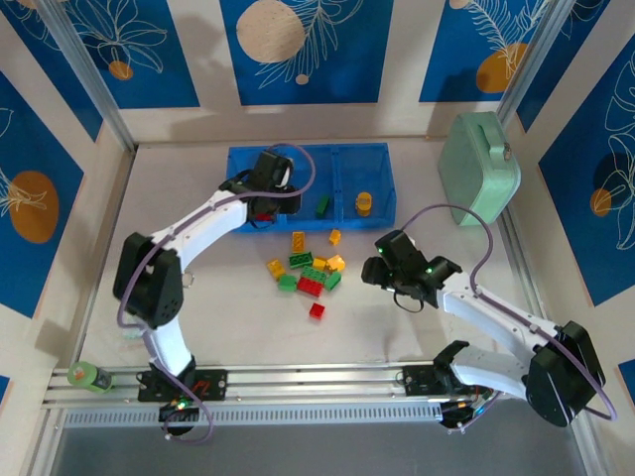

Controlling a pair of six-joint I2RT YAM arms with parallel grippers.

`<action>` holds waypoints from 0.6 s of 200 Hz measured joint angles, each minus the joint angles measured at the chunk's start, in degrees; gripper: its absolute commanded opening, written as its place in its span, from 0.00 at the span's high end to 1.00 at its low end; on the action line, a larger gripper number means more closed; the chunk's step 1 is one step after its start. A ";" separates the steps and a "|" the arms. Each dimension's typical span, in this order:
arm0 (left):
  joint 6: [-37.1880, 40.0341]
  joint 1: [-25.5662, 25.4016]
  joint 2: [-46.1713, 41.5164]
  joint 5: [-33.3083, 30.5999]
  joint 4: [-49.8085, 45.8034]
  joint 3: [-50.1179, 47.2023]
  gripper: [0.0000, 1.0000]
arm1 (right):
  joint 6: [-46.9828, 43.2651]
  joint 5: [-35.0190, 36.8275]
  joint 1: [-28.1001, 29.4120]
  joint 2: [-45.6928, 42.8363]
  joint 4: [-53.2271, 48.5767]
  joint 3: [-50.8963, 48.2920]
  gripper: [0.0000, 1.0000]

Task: Sort the legos into containers by color
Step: Place the lego in the container, then pick up the lego from the center of the table.

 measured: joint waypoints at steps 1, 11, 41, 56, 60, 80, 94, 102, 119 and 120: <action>0.02 0.00 0.20 0.00 -0.11 0.22 0.65 | 0.02 0.00 0.00 -0.04 0.00 -0.04 0.37; 0.59 0.00 3.10 0.00 -1.25 3.50 0.64 | 0.22 -0.11 0.00 -0.46 -0.02 -0.52 0.37; 1.79 0.00 8.22 0.00 -3.98 9.79 0.41 | 0.50 -0.44 0.02 -1.73 -0.59 -1.86 0.37; 1.97 -0.09 9.33 -0.04 -5.60 12.44 0.26 | 0.72 -0.48 0.02 -2.05 -0.94 -2.08 0.37; 2.75 -0.11 9.46 -0.07 -5.95 13.05 0.24 | 0.72 -0.48 0.02 -2.08 -0.98 -2.08 0.37; 2.93 -0.50 9.03 -0.57 -6.97 15.04 0.22 | 0.72 -0.46 0.24 -2.05 -1.07 -2.05 0.36; 3.48 -1.29 7.61 -1.40 -7.19 15.02 0.21 | 0.70 -0.48 0.52 -1.92 -1.05 -2.05 0.33; 3.67 -1.92 6.40 -1.77 -7.10 14.53 0.21 | 0.63 -0.48 0.83 -1.62 -1.05 -2.01 0.31; 4.04 -3.54 1.84 -2.60 -6.40 11.13 0.20 | 0.55 -0.50 1.49 -0.09 -1.09 -1.38 0.29; 4.04 -3.72 1.33 -2.69 -6.34 10.71 0.20 | 0.57 -0.52 1.55 0.15 -1.05 -1.27 0.29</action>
